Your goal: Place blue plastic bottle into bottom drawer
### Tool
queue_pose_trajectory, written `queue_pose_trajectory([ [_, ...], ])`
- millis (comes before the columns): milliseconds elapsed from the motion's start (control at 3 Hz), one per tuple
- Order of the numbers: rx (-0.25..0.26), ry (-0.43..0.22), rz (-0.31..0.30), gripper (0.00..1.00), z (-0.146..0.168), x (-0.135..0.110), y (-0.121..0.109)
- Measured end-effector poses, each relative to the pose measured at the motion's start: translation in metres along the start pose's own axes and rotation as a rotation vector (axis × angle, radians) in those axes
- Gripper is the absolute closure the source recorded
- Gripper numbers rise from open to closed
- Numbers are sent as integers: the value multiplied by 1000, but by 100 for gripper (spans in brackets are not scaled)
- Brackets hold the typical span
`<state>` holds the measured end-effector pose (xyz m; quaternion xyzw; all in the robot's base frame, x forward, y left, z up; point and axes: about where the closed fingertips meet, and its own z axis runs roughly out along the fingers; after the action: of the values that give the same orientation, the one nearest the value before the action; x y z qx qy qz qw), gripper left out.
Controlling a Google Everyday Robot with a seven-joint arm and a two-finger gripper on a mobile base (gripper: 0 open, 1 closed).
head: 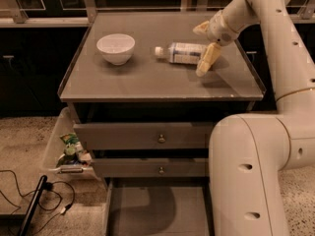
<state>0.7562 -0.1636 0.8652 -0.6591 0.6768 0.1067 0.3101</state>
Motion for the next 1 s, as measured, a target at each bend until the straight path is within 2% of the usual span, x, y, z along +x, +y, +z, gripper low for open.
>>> queue_pose_trajectory([
  [333, -26, 11, 8, 0, 19, 2, 0],
  [667, -26, 11, 8, 19, 20, 2, 0],
  [1000, -26, 11, 8, 42, 20, 2, 0],
])
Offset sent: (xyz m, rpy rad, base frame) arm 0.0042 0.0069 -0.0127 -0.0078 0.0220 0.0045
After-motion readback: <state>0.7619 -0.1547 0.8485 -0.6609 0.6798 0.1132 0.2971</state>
